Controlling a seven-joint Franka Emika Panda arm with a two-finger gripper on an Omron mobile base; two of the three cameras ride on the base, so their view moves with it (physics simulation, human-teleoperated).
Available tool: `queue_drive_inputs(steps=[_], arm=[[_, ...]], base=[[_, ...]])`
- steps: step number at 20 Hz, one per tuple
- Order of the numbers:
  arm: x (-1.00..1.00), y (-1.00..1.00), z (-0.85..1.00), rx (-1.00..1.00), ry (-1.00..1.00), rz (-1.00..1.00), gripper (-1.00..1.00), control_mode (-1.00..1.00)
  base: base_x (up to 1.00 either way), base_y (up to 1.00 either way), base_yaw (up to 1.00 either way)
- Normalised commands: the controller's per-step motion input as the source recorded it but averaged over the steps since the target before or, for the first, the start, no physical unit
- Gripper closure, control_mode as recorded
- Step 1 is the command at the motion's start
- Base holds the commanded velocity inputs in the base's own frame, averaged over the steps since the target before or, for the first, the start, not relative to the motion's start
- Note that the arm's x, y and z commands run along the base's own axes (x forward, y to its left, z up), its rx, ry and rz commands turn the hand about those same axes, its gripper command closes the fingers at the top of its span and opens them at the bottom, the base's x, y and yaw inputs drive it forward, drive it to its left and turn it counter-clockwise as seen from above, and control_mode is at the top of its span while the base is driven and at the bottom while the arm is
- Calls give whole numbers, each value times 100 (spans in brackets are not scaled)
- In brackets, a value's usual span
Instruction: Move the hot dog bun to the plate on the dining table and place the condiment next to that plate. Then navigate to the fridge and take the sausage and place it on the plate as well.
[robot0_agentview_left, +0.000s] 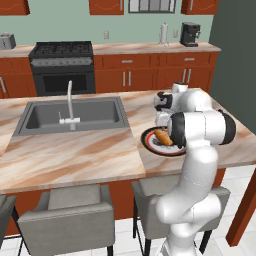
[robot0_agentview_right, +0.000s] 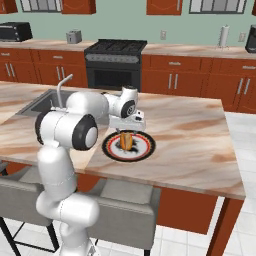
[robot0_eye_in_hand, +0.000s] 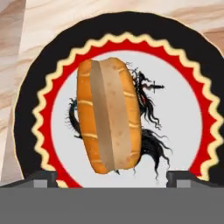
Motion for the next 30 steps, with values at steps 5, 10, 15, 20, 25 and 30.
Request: queue_drive_inputs(steps=[5,10,15,20,25,30], arm=[[-65,1,86,0,-18,0,-100,-100],[-95,20,64,0,-11,-6,-100,-100],[-100,46,43,0,0,-14,-100,-100],[-100,53,50,0,0,-10,-100,-100],[-100,43,46,0,0,-8,-100,-100],[-93,14,16,0,-4,-6,-100,-100]], base=[[0,0,0],[0,0,0],[0,0,0],[0,0,0],[0,0,0],[0,0,0]])
